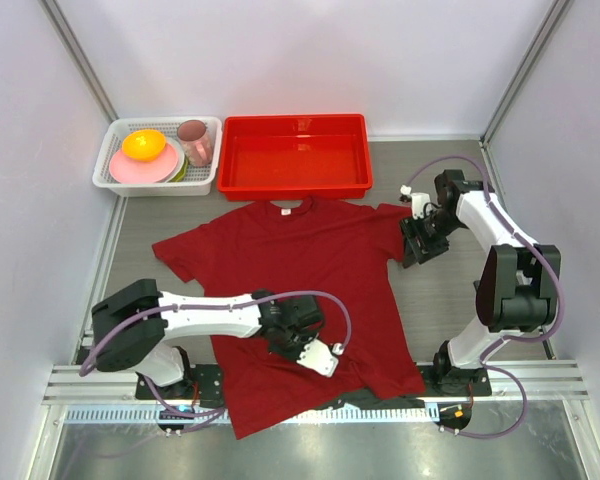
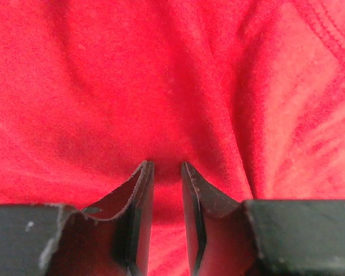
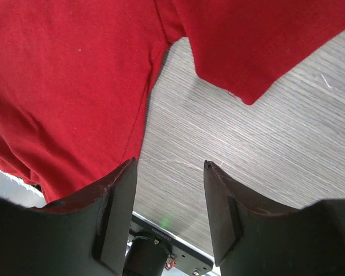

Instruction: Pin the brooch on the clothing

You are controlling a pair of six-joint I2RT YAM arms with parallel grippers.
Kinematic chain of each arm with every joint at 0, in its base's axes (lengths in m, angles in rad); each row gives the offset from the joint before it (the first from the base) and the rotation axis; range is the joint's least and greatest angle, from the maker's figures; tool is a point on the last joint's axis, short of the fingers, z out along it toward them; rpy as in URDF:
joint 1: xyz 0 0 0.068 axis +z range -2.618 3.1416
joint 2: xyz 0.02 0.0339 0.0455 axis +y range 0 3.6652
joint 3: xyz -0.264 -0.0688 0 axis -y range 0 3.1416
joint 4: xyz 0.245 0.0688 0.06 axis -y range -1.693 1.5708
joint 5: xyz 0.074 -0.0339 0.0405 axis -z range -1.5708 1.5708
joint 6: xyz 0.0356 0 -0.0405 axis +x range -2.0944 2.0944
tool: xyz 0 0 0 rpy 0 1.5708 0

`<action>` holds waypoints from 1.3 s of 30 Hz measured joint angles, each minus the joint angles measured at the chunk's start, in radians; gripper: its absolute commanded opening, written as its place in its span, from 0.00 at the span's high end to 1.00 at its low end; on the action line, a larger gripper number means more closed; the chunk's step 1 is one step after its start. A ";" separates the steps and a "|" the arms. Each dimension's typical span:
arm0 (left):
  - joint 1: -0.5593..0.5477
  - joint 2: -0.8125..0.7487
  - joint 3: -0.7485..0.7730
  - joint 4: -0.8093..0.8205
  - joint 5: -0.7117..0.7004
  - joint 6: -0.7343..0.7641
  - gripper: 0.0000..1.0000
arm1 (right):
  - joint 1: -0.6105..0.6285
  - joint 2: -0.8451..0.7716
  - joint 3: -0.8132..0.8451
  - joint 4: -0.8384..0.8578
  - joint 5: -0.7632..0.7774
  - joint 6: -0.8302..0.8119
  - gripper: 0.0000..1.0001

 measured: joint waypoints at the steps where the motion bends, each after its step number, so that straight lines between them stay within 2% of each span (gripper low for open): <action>1: 0.000 0.023 -0.005 0.011 -0.004 -0.011 0.73 | 0.006 0.000 -0.001 0.000 -0.003 0.000 0.45; 5: -0.004 0.024 -0.014 0.032 0.004 0.006 0.78 | 0.015 0.000 -0.001 -0.001 -0.011 -0.001 0.45; 8: -0.024 -0.037 -0.072 0.027 0.027 0.100 0.81 | 0.015 0.000 -0.001 -0.003 -0.011 -0.009 0.46; 10: -0.034 -0.080 -0.105 -0.009 0.047 0.167 0.79 | 0.014 -0.001 -0.001 -0.006 -0.011 -0.017 0.45; 11: -0.037 -0.099 -0.117 -0.038 0.058 0.198 0.77 | 0.015 -0.003 -0.001 -0.008 -0.012 -0.023 0.45; 12: -0.037 -0.115 -0.126 -0.067 0.067 0.222 0.69 | 0.015 -0.006 -0.001 -0.010 -0.013 -0.029 0.45; 14: -0.035 -0.134 -0.130 -0.111 0.079 0.236 0.60 | 0.015 -0.019 -0.002 -0.011 -0.020 -0.042 0.46; 15: -0.025 -0.142 -0.127 -0.126 0.086 0.233 0.52 | 0.017 -0.029 -0.002 -0.011 -0.028 -0.048 0.45; 17: 0.010 -0.156 -0.108 -0.147 0.106 0.189 0.46 | 0.022 -0.056 -0.001 -0.012 -0.050 -0.058 0.45; 19: 0.109 -0.162 -0.047 -0.165 0.153 0.099 0.44 | 0.049 -0.097 0.000 -0.008 -0.076 -0.065 0.44; 24: 0.497 -0.158 0.223 -0.121 0.304 -0.188 0.43 | 0.199 -0.241 -0.005 0.043 -0.157 -0.059 0.42; 26: 0.658 -0.162 0.282 -0.066 0.358 -0.322 0.43 | 0.313 -0.323 -0.027 0.100 -0.178 -0.032 0.41; 29: 0.859 -0.167 0.289 -0.026 0.391 -0.504 0.44 | 0.506 -0.441 -0.105 0.221 -0.211 0.029 0.41; 33: 1.002 -0.167 0.282 -0.027 0.399 -0.670 0.43 | 0.682 -0.476 -0.167 0.312 -0.245 0.089 0.41; 36: 1.062 -0.167 0.278 -0.039 0.399 -0.755 0.43 | 0.829 -0.420 -0.174 0.356 -0.189 0.084 0.41; 39: 1.093 -0.169 0.275 -0.061 0.385 -0.806 0.43 | 0.996 -0.333 -0.170 0.387 -0.122 0.056 0.44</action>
